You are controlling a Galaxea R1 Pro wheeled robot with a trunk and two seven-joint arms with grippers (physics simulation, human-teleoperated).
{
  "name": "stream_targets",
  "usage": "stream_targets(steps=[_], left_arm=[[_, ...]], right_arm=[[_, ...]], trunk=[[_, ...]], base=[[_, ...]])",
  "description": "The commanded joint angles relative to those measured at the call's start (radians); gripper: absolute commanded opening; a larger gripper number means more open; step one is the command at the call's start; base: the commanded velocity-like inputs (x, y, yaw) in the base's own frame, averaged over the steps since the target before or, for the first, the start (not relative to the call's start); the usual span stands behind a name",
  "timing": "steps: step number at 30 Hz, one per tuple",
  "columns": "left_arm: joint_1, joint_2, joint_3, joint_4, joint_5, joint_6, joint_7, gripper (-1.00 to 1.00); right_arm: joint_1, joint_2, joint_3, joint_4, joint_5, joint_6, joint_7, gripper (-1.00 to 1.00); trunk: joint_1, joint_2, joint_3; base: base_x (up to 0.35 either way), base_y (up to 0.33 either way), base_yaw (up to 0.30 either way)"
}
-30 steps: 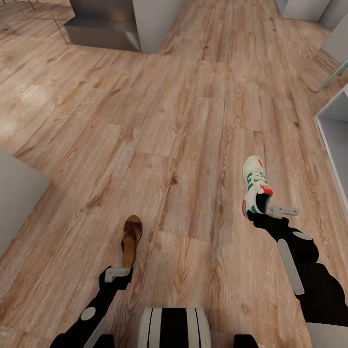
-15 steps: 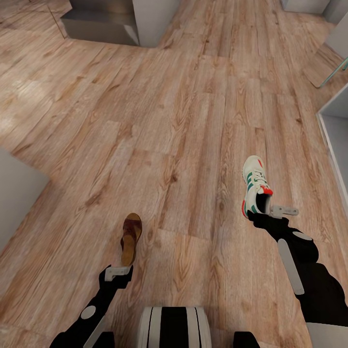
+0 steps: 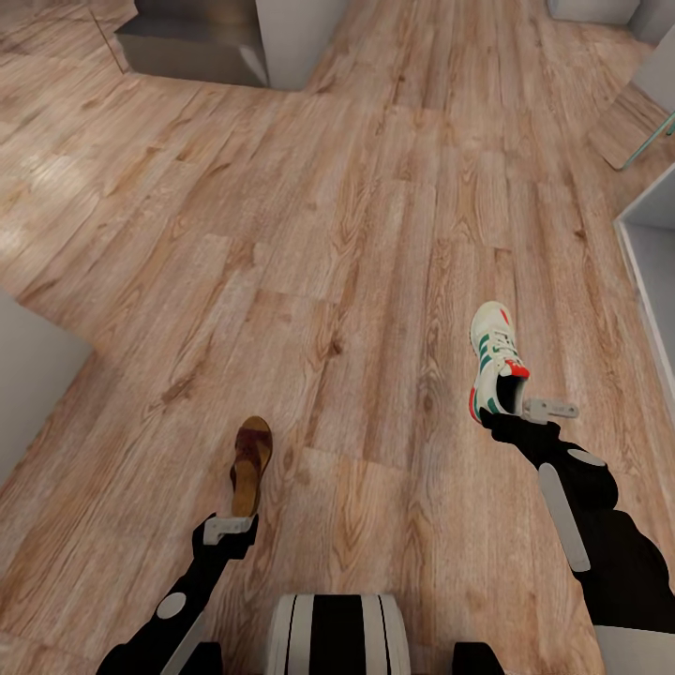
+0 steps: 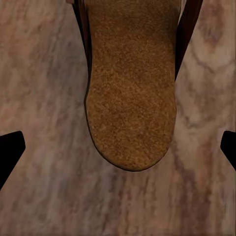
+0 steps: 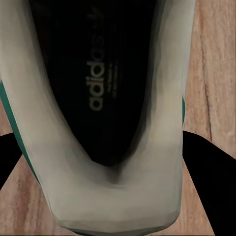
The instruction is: Pick up the two gym shoes and the two sandals from the corridor floor and place them onto the hallstand (shoe rack) in the corridor, making sure they are on the rack and not on the floor. Arrange them so the two gym shoes are next to each other and the two sandals are next to each other.
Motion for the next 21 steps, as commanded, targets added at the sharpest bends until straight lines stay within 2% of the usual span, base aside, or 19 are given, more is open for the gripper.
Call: stream_targets(steps=[1,10,21], left_arm=[[-0.001,0.001,-0.006,0.0,0.011,-0.004,0.002,1.0],[-0.002,0.001,-0.006,-0.005,0.01,-0.004,0.002,1.0],[-0.002,0.001,-0.006,-0.006,0.01,-0.004,0.002,1.0]], right_arm=[[0.0,0.0,0.001,-0.001,-0.01,0.004,-0.009,-1.0],[0.0,0.0,0.001,-0.001,-0.009,0.004,-0.01,-1.0],[0.0,-0.001,0.003,-0.002,-0.009,0.004,-0.009,-1.0]], trunk=[[0.0,0.0,-0.004],[0.004,-0.003,-0.039],[0.005,-0.003,-0.05]], base=[[0.0,0.0,0.0],[0.0,0.0,0.0],[0.0,0.0,0.0]])
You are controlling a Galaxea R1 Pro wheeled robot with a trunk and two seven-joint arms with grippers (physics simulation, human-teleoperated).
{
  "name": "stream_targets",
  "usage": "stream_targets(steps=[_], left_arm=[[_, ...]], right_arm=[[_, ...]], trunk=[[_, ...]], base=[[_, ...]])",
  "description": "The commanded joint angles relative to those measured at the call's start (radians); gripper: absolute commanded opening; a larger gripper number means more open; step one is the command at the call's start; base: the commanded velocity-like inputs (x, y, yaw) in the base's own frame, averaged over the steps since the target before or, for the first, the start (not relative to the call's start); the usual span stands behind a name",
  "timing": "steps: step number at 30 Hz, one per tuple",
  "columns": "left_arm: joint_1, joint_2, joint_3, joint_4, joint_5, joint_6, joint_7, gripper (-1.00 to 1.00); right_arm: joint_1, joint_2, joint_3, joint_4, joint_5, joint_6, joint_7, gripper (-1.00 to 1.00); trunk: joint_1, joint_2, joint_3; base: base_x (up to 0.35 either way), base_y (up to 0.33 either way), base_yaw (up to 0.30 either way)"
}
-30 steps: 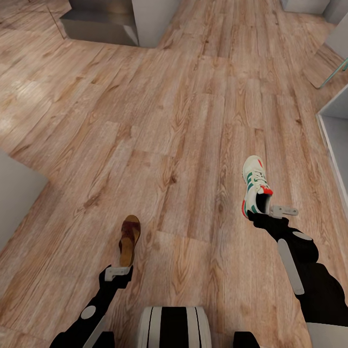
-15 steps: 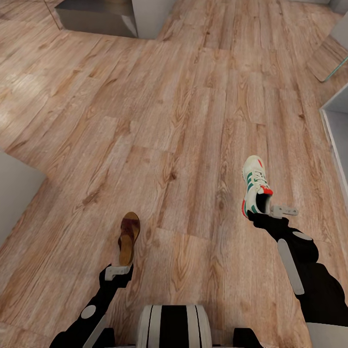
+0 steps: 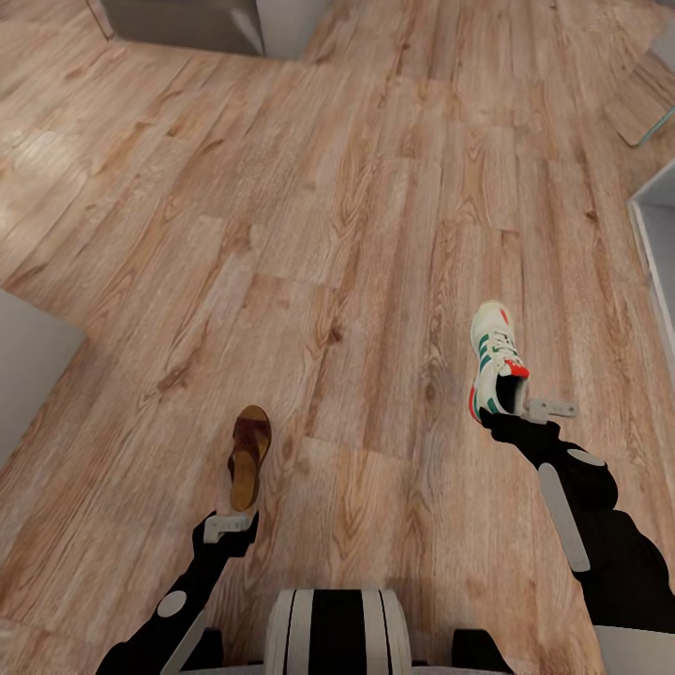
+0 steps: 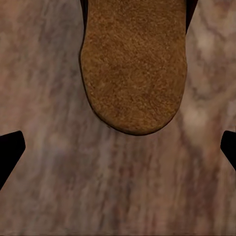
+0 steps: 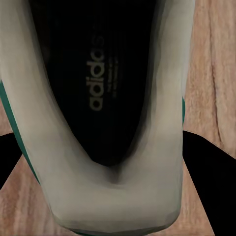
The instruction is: Pick up the two gym shoes and the two sandals from the corridor floor and place them onto the hallstand (shoe rack) in the corridor, making sure they are on the rack and not on the floor. Arrange them so the two gym shoes are next to each other and the two sandals are next to each other.
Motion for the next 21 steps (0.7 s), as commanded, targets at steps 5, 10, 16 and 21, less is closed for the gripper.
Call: stream_targets(steps=[5,10,16,21], left_arm=[[-0.001,0.001,-0.006,0.0,0.011,-0.004,0.002,1.0],[-0.001,0.001,-0.006,0.0,0.011,-0.004,0.003,1.0],[-0.001,0.001,-0.006,0.0,0.01,-0.004,0.002,1.0],[-0.001,0.001,-0.006,0.0,0.011,-0.004,0.003,1.0]], right_arm=[[0.0,0.0,-0.001,-0.003,-0.01,0.003,-0.009,-1.0],[0.0,-0.001,-0.001,-0.003,-0.01,0.004,-0.009,-1.0],[0.0,-0.001,-0.001,-0.003,-0.009,0.004,-0.009,-1.0],[0.0,-0.001,-0.001,-0.003,-0.009,0.003,-0.009,-1.0]], trunk=[[0.001,-0.001,-0.014],[0.001,-0.001,-0.014],[0.001,-0.001,-0.014],[0.001,-0.001,-0.014]], base=[[0.0,0.0,0.0],[0.0,0.0,0.0],[0.151,-0.027,0.0],[0.064,-0.02,0.0]])
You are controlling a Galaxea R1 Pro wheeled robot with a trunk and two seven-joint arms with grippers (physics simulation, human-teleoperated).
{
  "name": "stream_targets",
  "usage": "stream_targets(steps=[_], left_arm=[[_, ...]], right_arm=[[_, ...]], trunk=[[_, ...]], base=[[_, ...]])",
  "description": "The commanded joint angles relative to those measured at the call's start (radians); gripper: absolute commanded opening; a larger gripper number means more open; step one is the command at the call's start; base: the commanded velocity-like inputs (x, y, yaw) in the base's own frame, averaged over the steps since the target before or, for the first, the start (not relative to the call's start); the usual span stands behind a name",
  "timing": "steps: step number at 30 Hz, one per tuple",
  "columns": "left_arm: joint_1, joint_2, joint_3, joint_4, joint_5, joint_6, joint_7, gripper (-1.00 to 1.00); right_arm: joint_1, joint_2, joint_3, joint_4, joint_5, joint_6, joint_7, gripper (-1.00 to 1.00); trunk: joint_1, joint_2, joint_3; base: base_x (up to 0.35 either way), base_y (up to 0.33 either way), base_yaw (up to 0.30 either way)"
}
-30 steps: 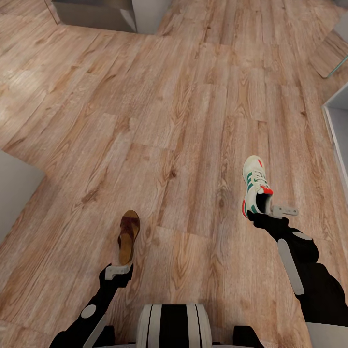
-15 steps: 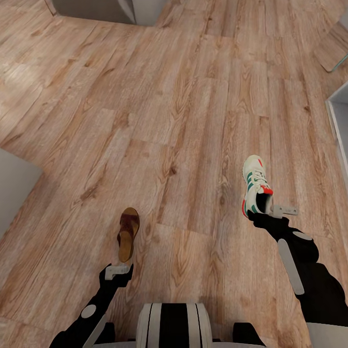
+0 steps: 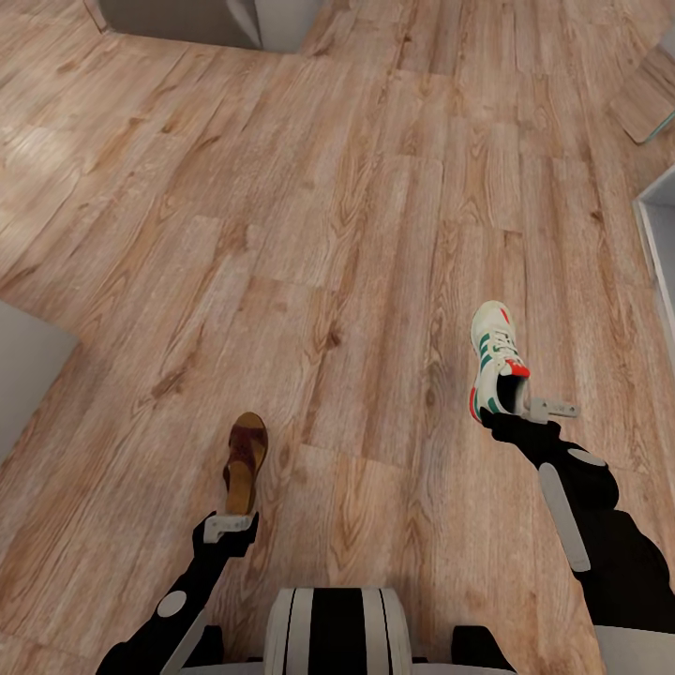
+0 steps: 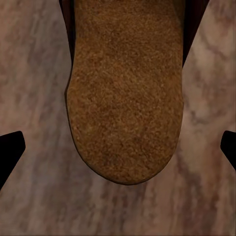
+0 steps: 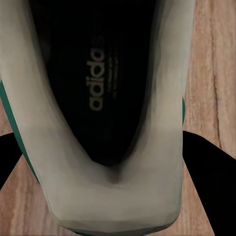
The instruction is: Pick up the two gym shoes and the two sandals from the corridor floor and place them onto the hallstand (shoe rack) in the corridor, making sure they are on the rack and not on the floor. Arrange them so the two gym shoes are next to each other and the two sandals are next to each other.
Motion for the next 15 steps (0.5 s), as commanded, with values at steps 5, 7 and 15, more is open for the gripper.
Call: stream_targets(steps=[5,7,15], left_arm=[[-0.001,0.001,-0.006,0.0,0.01,-0.004,0.001,1.0],[-0.001,0.001,-0.006,0.0,0.01,-0.004,0.002,1.0],[-0.001,0.001,-0.006,0.0,0.01,-0.004,0.002,1.0]], right_arm=[[0.0,-0.001,0.001,-0.001,-0.011,0.004,-0.009,-1.0],[0.0,0.0,0.001,-0.001,-0.011,0.004,-0.009,-1.0],[0.0,0.0,0.001,-0.001,-0.01,0.004,-0.009,-1.0]], trunk=[[0.0,0.0,0.0],[0.0,0.0,0.0],[0.0,0.0,0.0]], base=[[0.011,-0.003,0.0],[0.002,-0.001,0.0],[0.0,0.0,0.0]])
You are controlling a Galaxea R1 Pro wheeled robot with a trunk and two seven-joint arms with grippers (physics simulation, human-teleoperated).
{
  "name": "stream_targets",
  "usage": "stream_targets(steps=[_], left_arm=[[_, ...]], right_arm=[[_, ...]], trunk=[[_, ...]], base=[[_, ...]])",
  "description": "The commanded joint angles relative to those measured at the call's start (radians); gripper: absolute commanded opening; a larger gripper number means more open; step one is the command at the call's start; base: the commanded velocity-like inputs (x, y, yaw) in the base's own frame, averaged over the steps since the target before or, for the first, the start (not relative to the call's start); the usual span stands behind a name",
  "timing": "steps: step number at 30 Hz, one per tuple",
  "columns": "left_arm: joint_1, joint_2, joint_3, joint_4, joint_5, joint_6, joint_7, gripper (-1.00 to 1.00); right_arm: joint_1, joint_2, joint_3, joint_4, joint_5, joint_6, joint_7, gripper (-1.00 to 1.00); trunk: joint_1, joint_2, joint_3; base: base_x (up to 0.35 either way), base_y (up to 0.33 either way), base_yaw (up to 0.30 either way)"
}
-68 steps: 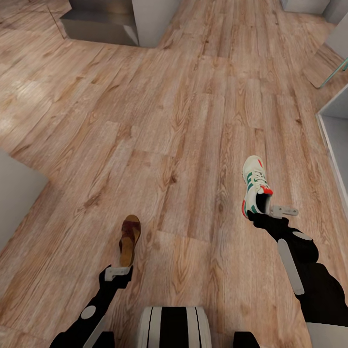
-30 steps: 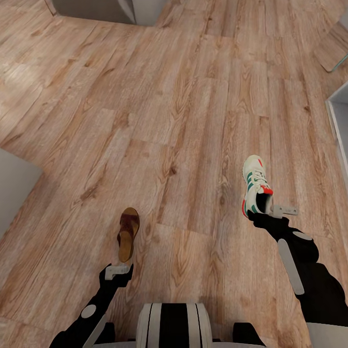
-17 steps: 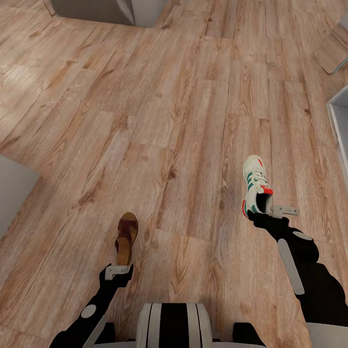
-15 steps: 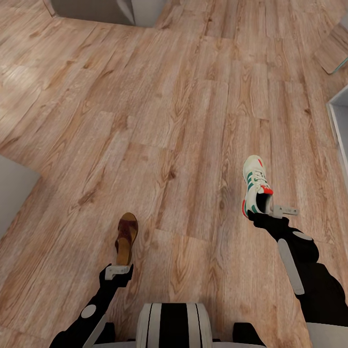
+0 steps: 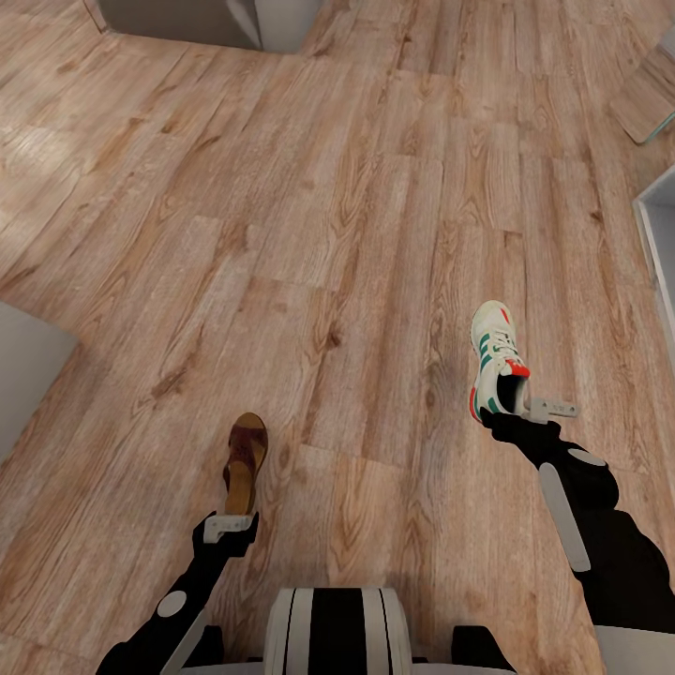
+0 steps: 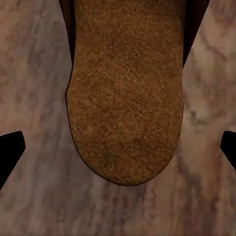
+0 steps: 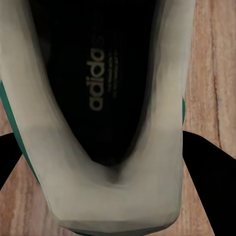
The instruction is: Pick up the two gym shoes and the two sandals from the corridor floor and place them onto the hallstand (shoe rack) in the corridor, making sure they are on the rack and not on the floor. Arrange them so the two gym shoes are next to each other and the two sandals are next to each other.
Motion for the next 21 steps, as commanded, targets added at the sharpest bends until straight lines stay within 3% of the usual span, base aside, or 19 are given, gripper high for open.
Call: stream_targets(steps=[1,5,12,21], left_arm=[[-0.001,0.001,-0.006,0.0,0.011,-0.004,0.002,1.0],[-0.001,0.001,-0.006,0.0,0.011,-0.003,0.002,1.0],[-0.002,0.001,-0.006,0.0,0.011,-0.004,0.002,1.0],[-0.001,0.001,-0.006,0.0,0.011,-0.004,0.002,1.0]], right_arm=[[0.0,0.0,0.001,-0.001,-0.011,0.004,-0.009,-1.0],[0.0,-0.001,0.001,-0.001,-0.011,0.004,-0.009,-1.0],[0.0,-0.001,0.001,-0.001,-0.011,0.004,-0.009,-1.0],[0.0,-0.001,0.001,-0.001,-0.011,0.004,-0.009,-1.0]], trunk=[[0.0,0.0,0.0],[0.0,0.0,0.0],[0.003,-0.002,-0.028],[0.003,-0.002,-0.028]], base=[[0.0,0.0,0.0],[0.0,0.0,0.0],[0.0,0.0,0.0],[0.0,0.0,0.0]])
